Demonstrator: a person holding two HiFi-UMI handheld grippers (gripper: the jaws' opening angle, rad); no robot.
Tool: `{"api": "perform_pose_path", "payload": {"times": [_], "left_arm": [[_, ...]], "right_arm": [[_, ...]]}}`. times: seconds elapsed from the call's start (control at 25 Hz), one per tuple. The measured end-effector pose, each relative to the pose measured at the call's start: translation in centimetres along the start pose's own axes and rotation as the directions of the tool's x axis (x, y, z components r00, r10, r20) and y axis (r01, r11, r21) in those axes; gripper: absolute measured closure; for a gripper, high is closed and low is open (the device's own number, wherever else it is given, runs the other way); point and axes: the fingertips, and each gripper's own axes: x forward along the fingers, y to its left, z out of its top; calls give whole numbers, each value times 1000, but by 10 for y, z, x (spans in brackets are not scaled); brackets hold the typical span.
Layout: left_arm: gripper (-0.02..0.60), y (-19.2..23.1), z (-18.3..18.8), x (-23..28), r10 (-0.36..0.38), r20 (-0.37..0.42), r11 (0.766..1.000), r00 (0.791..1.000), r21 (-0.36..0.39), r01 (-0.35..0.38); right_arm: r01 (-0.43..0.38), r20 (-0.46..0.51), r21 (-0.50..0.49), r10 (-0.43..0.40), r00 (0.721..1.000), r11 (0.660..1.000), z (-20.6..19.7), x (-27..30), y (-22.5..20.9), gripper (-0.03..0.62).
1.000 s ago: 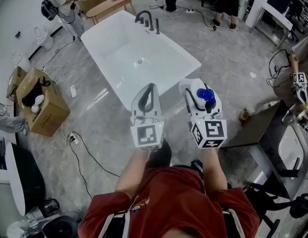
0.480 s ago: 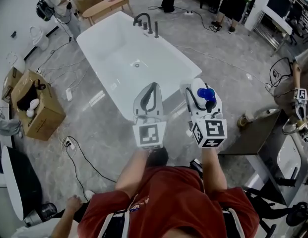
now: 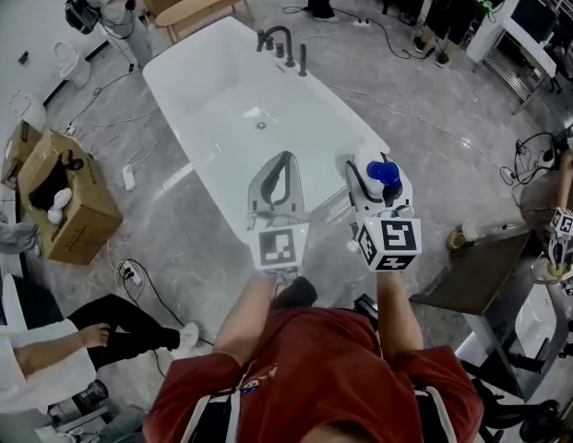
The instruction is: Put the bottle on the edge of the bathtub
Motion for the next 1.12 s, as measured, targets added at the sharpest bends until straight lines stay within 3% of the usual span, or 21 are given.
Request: {"api": "perform_pose_path", "payload": {"times": [0.64, 0.88, 1.04, 1.12], "left_arm": [[565, 104, -25, 93, 72, 7, 997, 997, -34, -72], [565, 134, -34, 101, 93, 5, 996, 996, 13, -93], [565, 142, -35, 99, 130, 1, 991, 992, -40, -130], [566, 141, -38, 98, 139, -1, 990, 990, -23, -139]], "right_arm": [[-66, -19, -54, 65, 998, 996, 12, 151, 30, 321], [-83, -10, -68, 83, 997, 994, 17, 175, 46, 321], [-103, -5, -59, 103, 995, 993, 16, 183, 52, 321], [-117, -2, -59, 117, 993, 991, 15, 186, 51, 321]]}}
